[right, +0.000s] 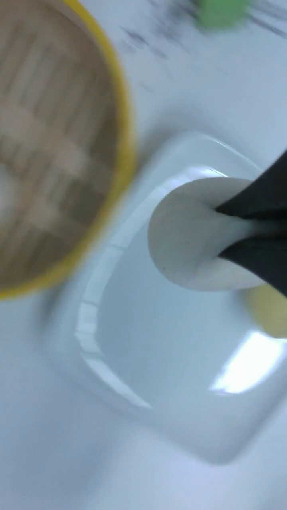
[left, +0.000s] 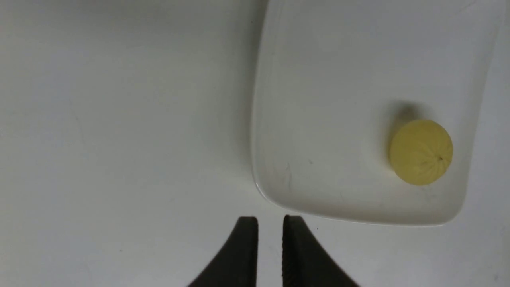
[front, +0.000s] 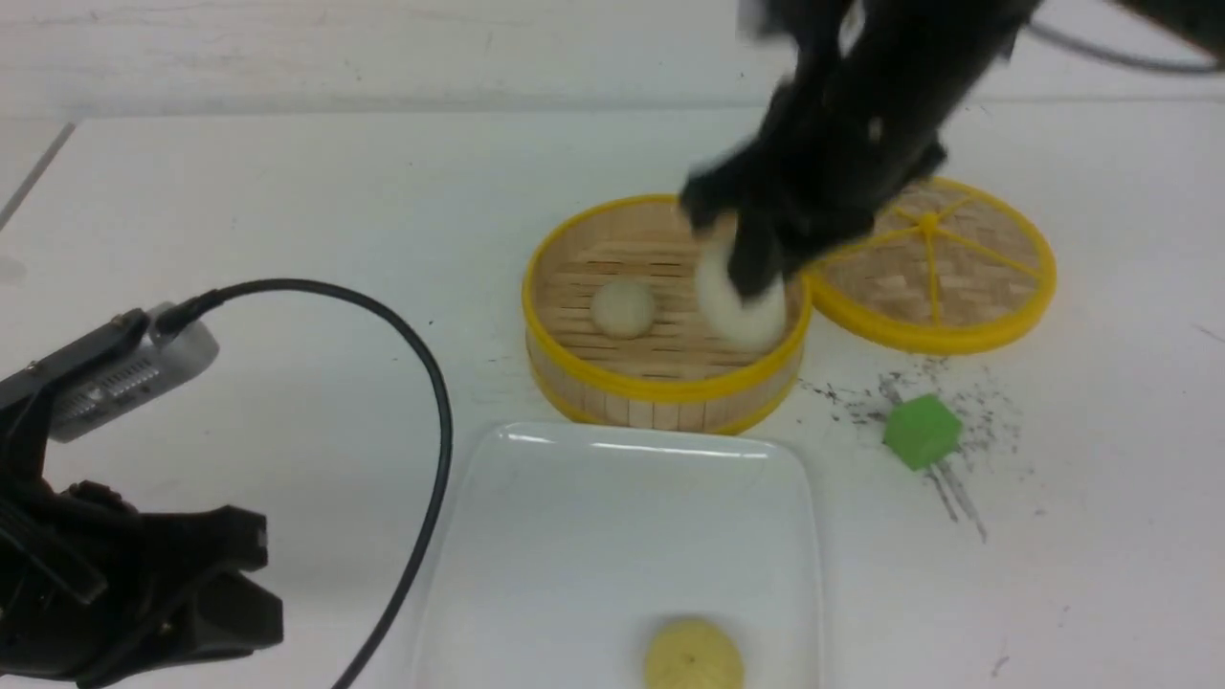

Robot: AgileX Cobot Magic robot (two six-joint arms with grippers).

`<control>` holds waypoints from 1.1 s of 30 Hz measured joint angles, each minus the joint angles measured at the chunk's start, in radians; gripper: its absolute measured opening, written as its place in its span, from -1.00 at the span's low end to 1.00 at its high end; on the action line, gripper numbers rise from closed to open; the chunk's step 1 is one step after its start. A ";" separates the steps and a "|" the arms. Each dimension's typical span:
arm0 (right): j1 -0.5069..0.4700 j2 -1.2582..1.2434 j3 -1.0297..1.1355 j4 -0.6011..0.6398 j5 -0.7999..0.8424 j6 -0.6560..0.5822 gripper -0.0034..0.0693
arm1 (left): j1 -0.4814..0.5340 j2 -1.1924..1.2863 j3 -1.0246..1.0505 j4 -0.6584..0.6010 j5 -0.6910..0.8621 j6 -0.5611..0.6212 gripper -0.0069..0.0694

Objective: Put the steamed buns into the plate on the white tablecloth.
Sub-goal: 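Move the steamed bun from the bamboo steamer onto the white plate with the right gripper, then reach into the bamboo steamer and grasp a bun with the left gripper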

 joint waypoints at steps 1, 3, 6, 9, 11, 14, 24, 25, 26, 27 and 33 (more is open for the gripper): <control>0.030 -0.011 0.083 0.001 -0.001 0.000 -0.83 | 0.000 0.000 0.000 0.002 0.000 0.000 -0.49; 0.067 -0.009 0.154 -0.007 -0.027 -0.001 -0.81 | 0.000 0.000 0.000 0.004 0.000 0.000 -0.48; 0.110 0.007 0.248 -0.045 -0.118 -0.003 -0.79 | 0.000 0.000 0.000 0.006 -0.001 0.000 -0.48; 0.134 0.035 0.291 -0.099 -0.217 -0.003 -0.73 | 0.000 0.000 0.000 0.007 -0.007 0.000 -0.46; 0.139 0.073 0.299 -0.131 -0.280 0.000 -0.63 | 0.000 0.000 0.000 0.007 -0.020 0.000 -0.45; 0.139 0.106 0.302 -0.138 -0.303 0.000 -0.47 | 0.000 0.000 0.000 0.007 -0.039 0.000 -0.44; 0.139 0.131 0.281 -0.182 -0.179 -0.004 0.26 | 0.000 0.000 -0.001 -0.018 -0.046 0.000 -0.39; 0.139 0.127 0.273 -0.198 -0.148 -0.004 0.28 | 0.000 0.000 -0.005 -0.022 -0.046 0.000 -0.38; 0.139 0.121 0.264 -0.218 -0.117 -0.004 0.28 | 0.000 0.002 -0.011 -0.025 -0.045 0.000 -0.37; 0.139 0.113 0.254 -0.247 -0.082 -0.004 0.28 | 0.000 0.003 -0.022 -0.030 -0.045 0.000 -0.35; 0.139 0.028 0.234 -0.386 -0.032 -0.004 0.15 | 0.000 0.053 -0.124 -0.054 -0.034 0.000 -0.20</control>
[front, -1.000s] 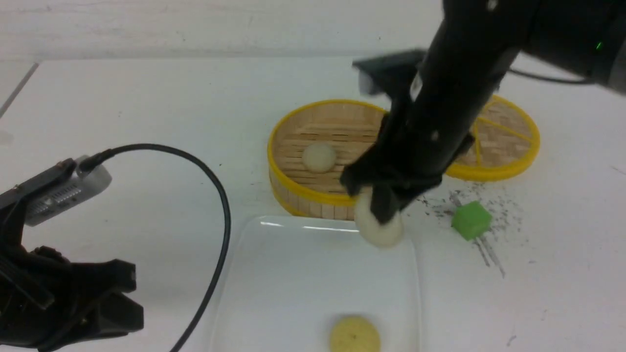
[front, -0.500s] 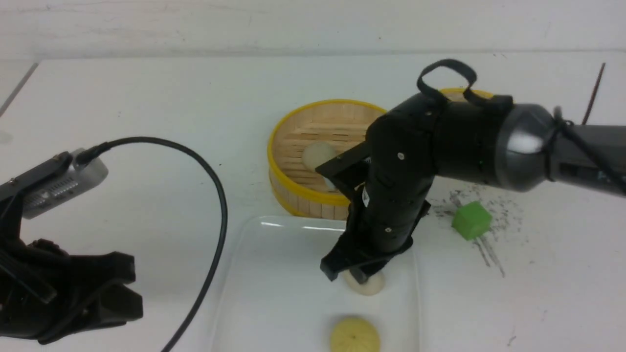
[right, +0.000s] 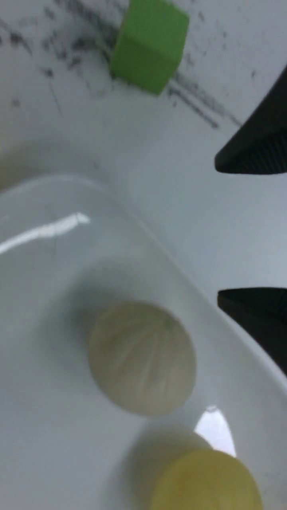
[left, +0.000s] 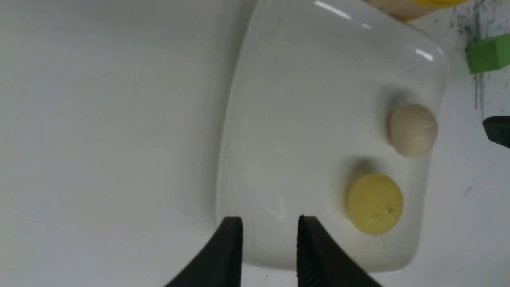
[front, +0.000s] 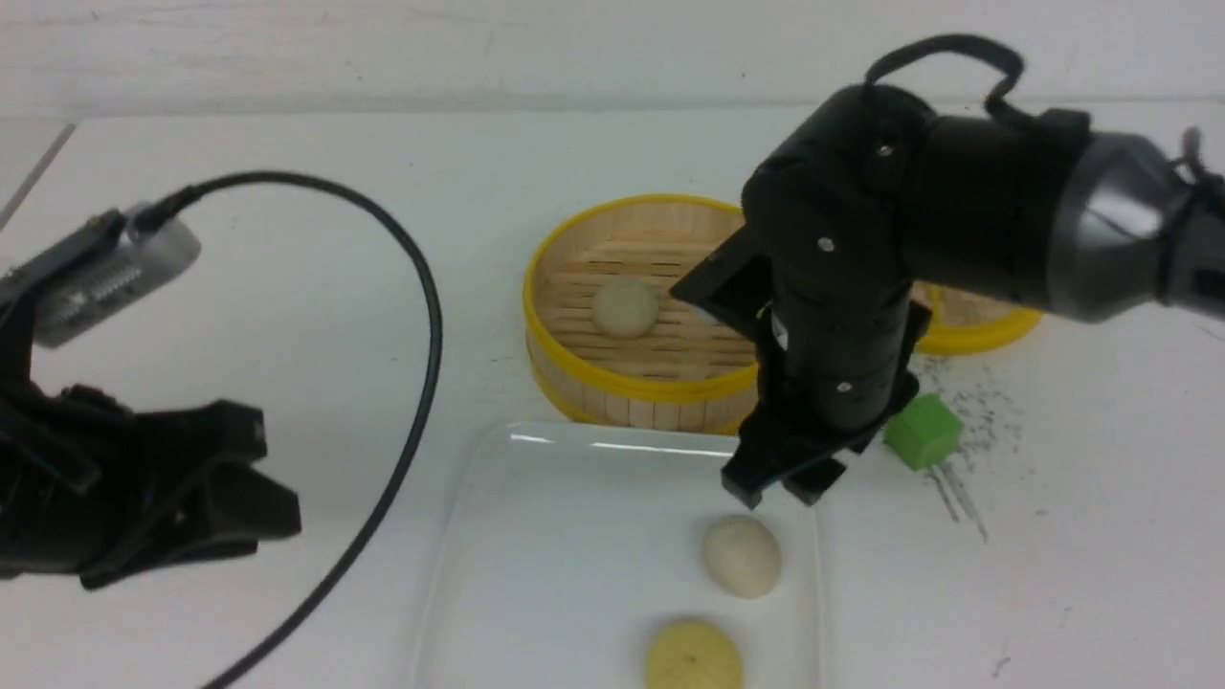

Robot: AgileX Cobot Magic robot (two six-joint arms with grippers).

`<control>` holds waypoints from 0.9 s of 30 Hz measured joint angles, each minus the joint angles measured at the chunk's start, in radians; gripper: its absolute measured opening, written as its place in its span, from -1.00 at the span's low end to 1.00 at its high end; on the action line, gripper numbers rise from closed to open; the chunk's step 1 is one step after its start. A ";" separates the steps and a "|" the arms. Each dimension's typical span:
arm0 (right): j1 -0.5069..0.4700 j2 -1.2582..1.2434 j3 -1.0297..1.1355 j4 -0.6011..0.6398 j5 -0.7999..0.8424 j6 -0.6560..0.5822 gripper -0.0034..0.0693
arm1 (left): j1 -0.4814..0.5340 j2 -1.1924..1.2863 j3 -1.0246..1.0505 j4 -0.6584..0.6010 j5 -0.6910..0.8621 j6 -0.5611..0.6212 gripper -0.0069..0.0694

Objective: Put the steamed buns into the plate on the white tablecloth.
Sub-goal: 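Reach into the bamboo steamer and grasp a bun with the left gripper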

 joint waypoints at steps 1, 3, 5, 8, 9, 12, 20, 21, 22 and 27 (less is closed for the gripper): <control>-0.001 -0.023 0.000 -0.005 0.003 0.000 0.10 | 0.000 0.016 -0.025 -0.008 0.005 0.000 -0.17; -0.008 -0.090 0.000 -0.007 0.005 0.000 -0.07 | 0.000 0.059 -0.085 -0.031 0.032 0.000 -0.12; -0.014 -0.149 0.007 -0.006 0.005 0.000 -0.23 | 0.000 0.098 -0.129 -0.039 0.064 0.000 -0.11; -0.032 -0.238 0.027 -0.001 0.009 0.000 -0.45 | 0.000 0.143 -0.180 -0.049 0.092 0.000 -0.10; -0.047 -0.296 0.048 0.001 0.011 0.000 -0.57 | 0.000 0.172 -0.216 -0.053 0.106 0.000 -0.10; -0.089 -0.438 0.130 0.002 0.019 0.000 -0.83 | -0.023 0.241 -0.288 -0.055 0.139 0.000 -0.10; -0.154 -0.766 0.394 0.009 0.034 0.026 -0.95 | -0.292 0.483 -0.532 0.101 0.177 -0.107 -0.09; -0.154 -0.773 0.401 0.009 0.035 0.026 -0.95 | -0.300 0.492 -0.550 0.109 0.177 -0.113 -0.09; -0.158 -0.818 0.449 0.012 0.038 0.027 -0.95 | -0.353 0.566 -0.622 0.169 0.179 -0.153 -0.07; -0.158 -0.919 0.594 0.017 0.004 0.030 -0.95 | -0.501 0.822 -0.933 0.398 0.242 -0.261 0.07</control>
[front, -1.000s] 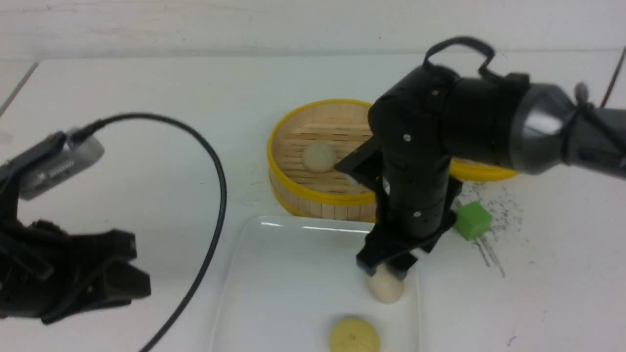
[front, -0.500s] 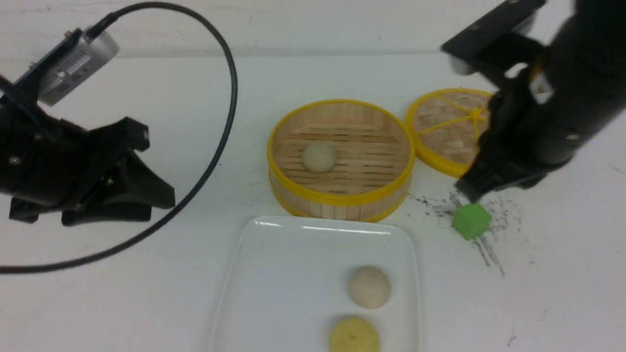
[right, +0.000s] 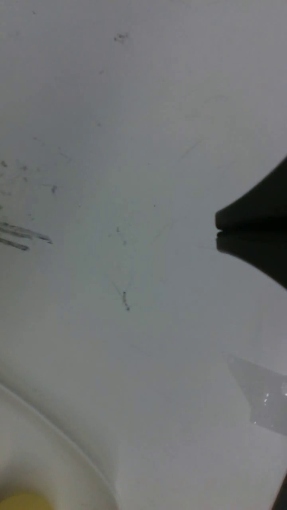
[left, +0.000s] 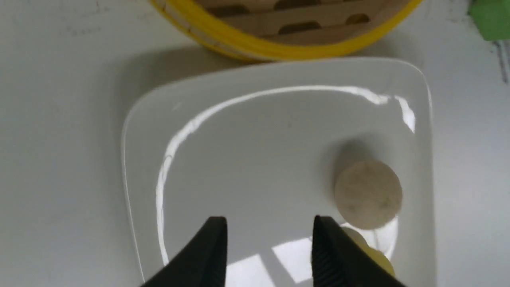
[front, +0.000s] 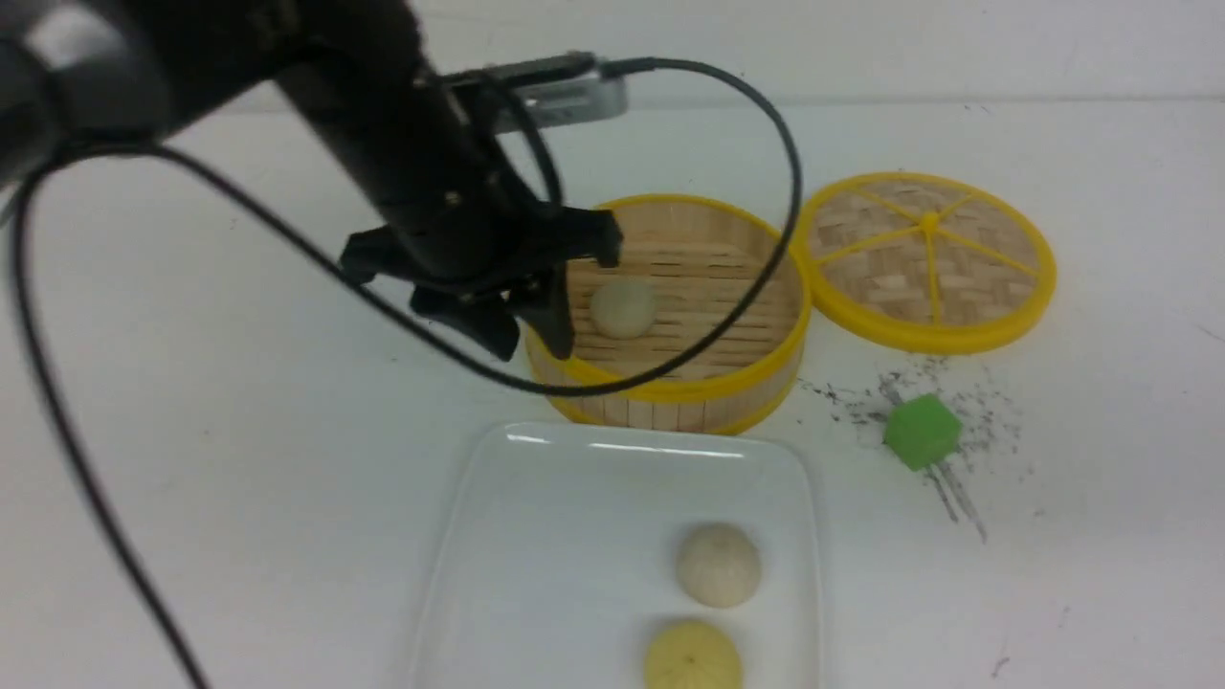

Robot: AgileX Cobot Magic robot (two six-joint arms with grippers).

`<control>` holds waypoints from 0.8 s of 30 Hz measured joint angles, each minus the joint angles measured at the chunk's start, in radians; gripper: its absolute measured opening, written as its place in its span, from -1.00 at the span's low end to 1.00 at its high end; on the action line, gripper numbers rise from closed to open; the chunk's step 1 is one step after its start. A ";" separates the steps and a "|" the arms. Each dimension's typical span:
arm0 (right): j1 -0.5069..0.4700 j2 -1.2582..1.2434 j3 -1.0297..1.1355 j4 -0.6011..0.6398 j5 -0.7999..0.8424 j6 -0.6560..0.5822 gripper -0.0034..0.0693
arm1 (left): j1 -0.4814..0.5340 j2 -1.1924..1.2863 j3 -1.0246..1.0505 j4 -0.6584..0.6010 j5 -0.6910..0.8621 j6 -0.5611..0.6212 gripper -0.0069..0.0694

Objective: Put the steamed buns into the plate on the white tablecloth.
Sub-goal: 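Reach into the bamboo steamer and grasp a bun with the left gripper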

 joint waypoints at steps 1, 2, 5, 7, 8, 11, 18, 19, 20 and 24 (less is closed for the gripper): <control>0.000 -0.006 0.016 0.000 -0.007 0.000 -0.95 | -0.021 0.050 -0.066 0.039 0.007 -0.018 0.11; 0.000 -0.009 0.031 0.000 -0.012 0.000 -0.95 | -0.036 0.079 -0.105 0.067 0.011 -0.031 0.13; 0.000 -0.012 0.071 0.000 -0.033 0.003 -0.95 | -0.074 0.219 -0.296 0.160 0.016 -0.068 0.26; 0.000 -0.012 0.089 0.000 -0.061 0.003 -0.95 | -0.086 0.285 -0.387 0.196 0.018 -0.082 0.30; 0.000 -0.012 0.091 0.000 -0.064 0.003 -0.95 | -0.087 0.298 -0.405 0.199 0.019 -0.083 0.31; 0.000 -0.012 0.097 0.001 -0.106 0.003 -0.94 | -0.092 0.398 -0.532 0.222 0.021 -0.093 0.34; 0.000 -0.012 0.097 0.003 -0.117 0.003 -0.94 | -0.093 0.495 -0.571 0.249 0.023 -0.096 0.35; 0.000 -0.012 0.097 0.003 -0.117 0.003 -0.93 | -0.093 0.503 -0.571 0.255 0.023 -0.096 0.35; 0.000 -0.012 0.097 0.004 -0.118 0.003 -0.93 | -0.093 0.514 -0.571 0.263 0.023 -0.096 0.35; 0.000 -0.012 0.097 0.004 -0.120 0.003 -0.93 | -0.093 0.539 -0.571 0.286 0.022 -0.096 0.24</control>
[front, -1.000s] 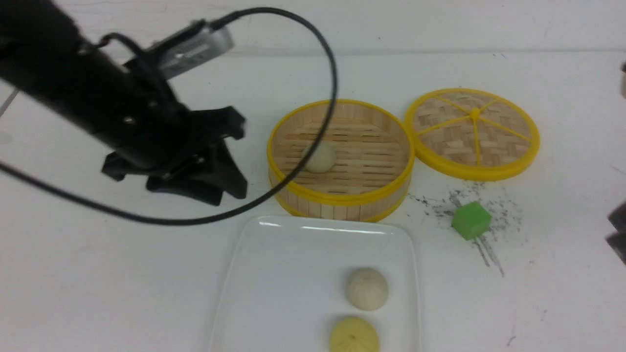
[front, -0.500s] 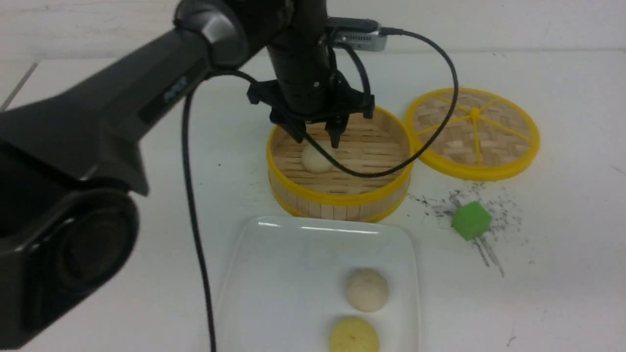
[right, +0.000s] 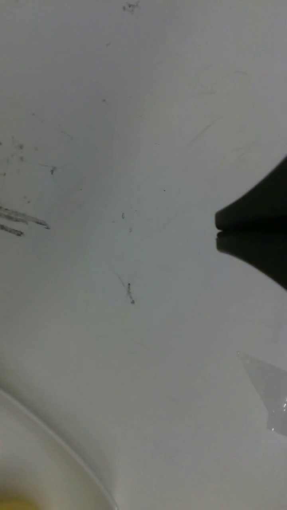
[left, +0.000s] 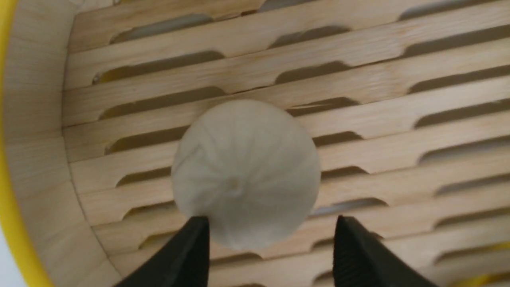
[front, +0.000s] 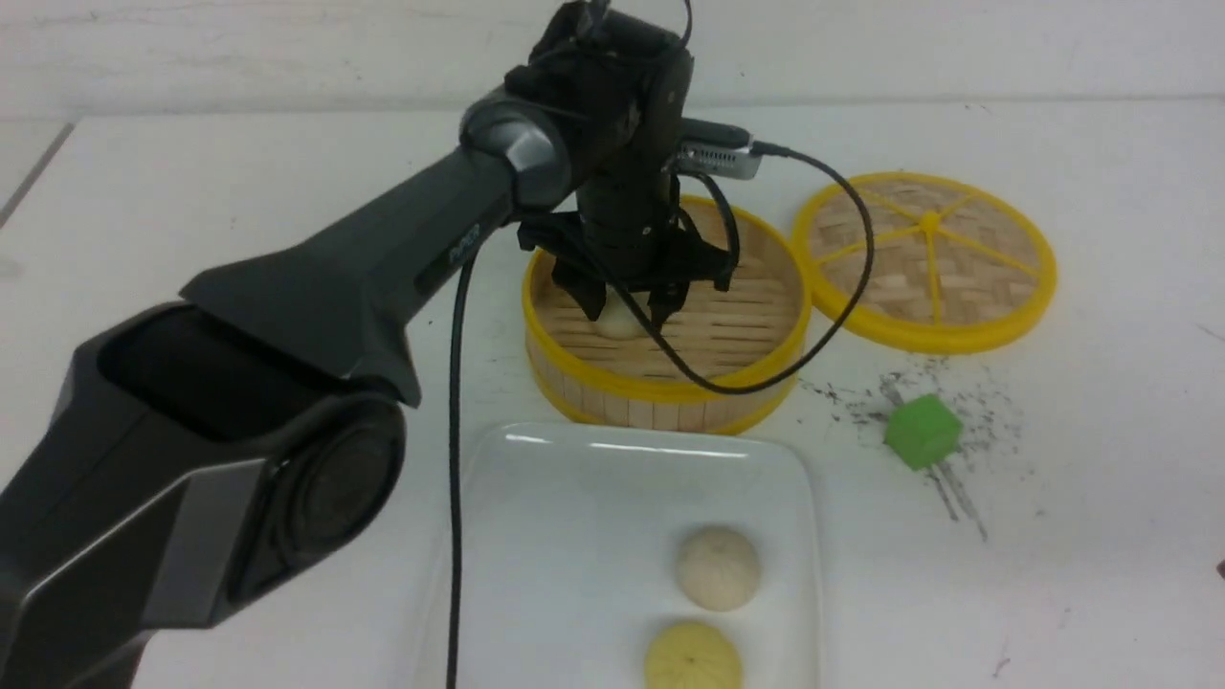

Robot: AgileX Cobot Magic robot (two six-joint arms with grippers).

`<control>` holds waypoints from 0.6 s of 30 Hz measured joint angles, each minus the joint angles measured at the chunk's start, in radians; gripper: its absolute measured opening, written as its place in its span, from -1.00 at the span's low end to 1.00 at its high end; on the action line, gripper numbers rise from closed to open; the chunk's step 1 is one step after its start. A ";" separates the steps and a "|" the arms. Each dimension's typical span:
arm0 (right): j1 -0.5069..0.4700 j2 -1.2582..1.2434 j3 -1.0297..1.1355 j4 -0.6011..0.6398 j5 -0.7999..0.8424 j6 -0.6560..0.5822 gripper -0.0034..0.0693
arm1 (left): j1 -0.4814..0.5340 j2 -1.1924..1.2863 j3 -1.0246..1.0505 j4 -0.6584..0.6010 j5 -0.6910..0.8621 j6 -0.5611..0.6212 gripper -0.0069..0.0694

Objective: Put the steamed buns into the plate on the white tablecloth.
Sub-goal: 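Reach into the bamboo steamer and grasp a bun with the left gripper, then carry the bun from the bamboo steamer to the plate with the left gripper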

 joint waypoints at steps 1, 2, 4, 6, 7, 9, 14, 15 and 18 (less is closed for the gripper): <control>0.000 0.000 0.000 0.001 0.000 0.000 -0.93 | 0.000 0.005 0.000 0.003 0.001 0.000 0.17; 0.000 0.000 0.000 0.002 -0.002 0.000 -0.93 | 0.000 0.006 0.000 0.005 0.001 0.000 0.05; 0.000 0.000 0.000 0.003 -0.005 0.000 -0.93 | 0.000 0.007 0.000 0.006 0.001 0.000 -0.30; 0.000 0.000 0.000 0.003 -0.005 0.000 -0.92 | 0.000 0.004 -0.001 0.006 0.001 0.000 -0.57; 0.000 0.000 0.000 0.003 -0.006 0.000 -0.92 | 0.000 0.001 -0.004 0.007 0.001 0.000 -0.70; 0.000 0.000 0.000 0.003 -0.006 0.000 -0.92 | 0.000 -0.008 -0.004 0.004 0.001 0.000 -0.74; 0.000 0.000 0.000 0.003 -0.008 0.000 -0.92 | 0.000 -0.120 -0.004 -0.069 0.001 0.000 -0.75; 0.000 0.000 0.000 0.003 -0.008 0.000 -0.91 | 0.000 -0.135 -0.004 -0.077 0.001 0.000 -0.75; 0.000 0.000 0.000 0.003 -0.009 0.000 -0.91 | 0.000 -0.251 -0.004 -0.124 0.001 0.005 -0.75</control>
